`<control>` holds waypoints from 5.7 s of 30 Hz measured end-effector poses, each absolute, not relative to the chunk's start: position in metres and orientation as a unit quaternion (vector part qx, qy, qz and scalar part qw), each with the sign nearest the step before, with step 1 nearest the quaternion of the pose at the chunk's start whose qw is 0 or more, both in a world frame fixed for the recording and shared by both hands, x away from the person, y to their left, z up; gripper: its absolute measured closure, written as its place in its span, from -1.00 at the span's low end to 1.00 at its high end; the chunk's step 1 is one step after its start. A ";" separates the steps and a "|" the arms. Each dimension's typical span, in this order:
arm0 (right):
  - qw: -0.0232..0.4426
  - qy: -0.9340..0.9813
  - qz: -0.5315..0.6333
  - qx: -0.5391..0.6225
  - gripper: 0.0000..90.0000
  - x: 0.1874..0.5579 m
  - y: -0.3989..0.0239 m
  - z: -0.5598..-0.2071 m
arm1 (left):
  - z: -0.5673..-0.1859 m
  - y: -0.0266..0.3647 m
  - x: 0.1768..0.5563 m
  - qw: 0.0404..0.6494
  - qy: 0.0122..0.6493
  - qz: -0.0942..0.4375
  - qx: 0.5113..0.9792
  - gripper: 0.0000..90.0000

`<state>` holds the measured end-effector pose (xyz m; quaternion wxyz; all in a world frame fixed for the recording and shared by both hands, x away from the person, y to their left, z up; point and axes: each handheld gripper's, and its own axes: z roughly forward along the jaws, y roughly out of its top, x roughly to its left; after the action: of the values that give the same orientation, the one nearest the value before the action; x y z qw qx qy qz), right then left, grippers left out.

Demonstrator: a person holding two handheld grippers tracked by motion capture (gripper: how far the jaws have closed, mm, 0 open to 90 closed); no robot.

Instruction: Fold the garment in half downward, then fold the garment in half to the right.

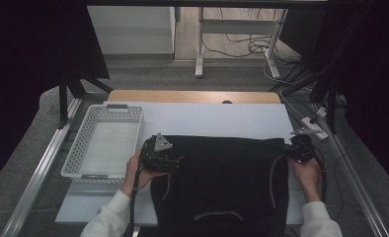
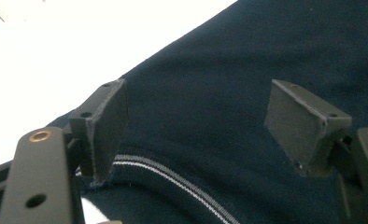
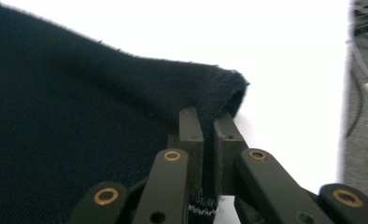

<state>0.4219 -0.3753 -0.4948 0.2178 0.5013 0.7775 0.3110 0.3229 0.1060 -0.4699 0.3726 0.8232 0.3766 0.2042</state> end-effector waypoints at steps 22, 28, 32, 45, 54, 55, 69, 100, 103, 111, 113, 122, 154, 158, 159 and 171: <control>0.219 0.743 0.349 0.528 0.19 0.412 -0.396 -0.483 | -0.469 0.106 0.323 0.372 0.376 0.206 0.824 -0.51; 0.224 0.739 0.377 0.512 0.02 0.390 -0.389 -0.467 | -0.469 0.106 0.323 0.373 0.376 0.205 0.823 -0.51; 0.219 0.747 0.391 0.492 0.00 0.371 -0.376 -0.459 | -0.468 0.106 0.323 0.375 0.375 0.205 0.823 -0.51; 0.174 0.796 0.412 0.408 0.00 0.306 -0.316 -0.456 | -0.465 0.106 0.324 0.381 0.369 0.202 0.823 -0.51; 0.111 0.845 0.400 0.338 -0.01 0.251 -0.269 -0.473 | -0.464 0.105 0.324 0.384 0.367 0.201 0.823 -0.51; 0.103 0.851 0.396 0.329 -0.01 0.246 -0.264 -0.476 | -0.464 0.105 0.324 0.384 0.367 0.202 0.823 -0.51; 0.082 0.906 0.313 0.272 0.55 0.224 -0.238 -0.508 | -0.461 0.109 0.325 0.388 0.372 0.203 0.818 -0.51; 0.098 0.848 0.445 0.269 -0.16 0.228 -0.229 -0.488 | -0.454 0.113 0.331 0.418 0.377 0.178 0.807 -0.68; 0.096 0.851 0.445 0.262 -0.17 0.231 -0.219 -0.488 | -0.452 0.113 0.332 0.427 0.374 0.178 0.804 -0.82; 0.089 0.857 0.445 0.244 -0.18 0.235 -0.194 -0.488 | -0.446 0.113 0.340 0.426 0.372 0.175 0.806 -0.85; 0.092 0.857 0.444 0.242 -0.18 0.235 -0.190 -0.486 | -0.444 0.113 0.343 0.426 0.376 0.175 0.804 -0.85; 0.089 0.865 0.437 0.230 -0.20 0.237 -0.165 -0.486 | -0.443 0.113 0.341 0.422 0.377 0.174 0.806 -0.84; 0.053 0.901 0.388 0.188 -0.38 0.242 -0.088 -0.506 | -0.438 0.125 0.336 0.428 0.394 0.177 0.794 -0.84; 0.057 0.904 0.382 0.185 -0.41 0.243 -0.076 -0.509 | -0.438 0.127 0.336 0.427 0.396 0.179 0.793 -0.84; 0.053 0.905 0.378 0.186 -0.42 0.243 -0.073 -0.509 | -0.438 0.127 0.336 0.427 0.396 0.179 0.793 -0.84; 0.051 0.919 0.342 0.191 -0.60 0.247 -0.035 -0.522 | -0.437 0.131 0.337 0.428 0.400 0.181 0.790 -0.84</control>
<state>0.2469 -0.0349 -0.5220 0.0507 0.1905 0.9188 0.3421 0.3370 0.1311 -0.4370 0.4283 0.7896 0.4003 0.1813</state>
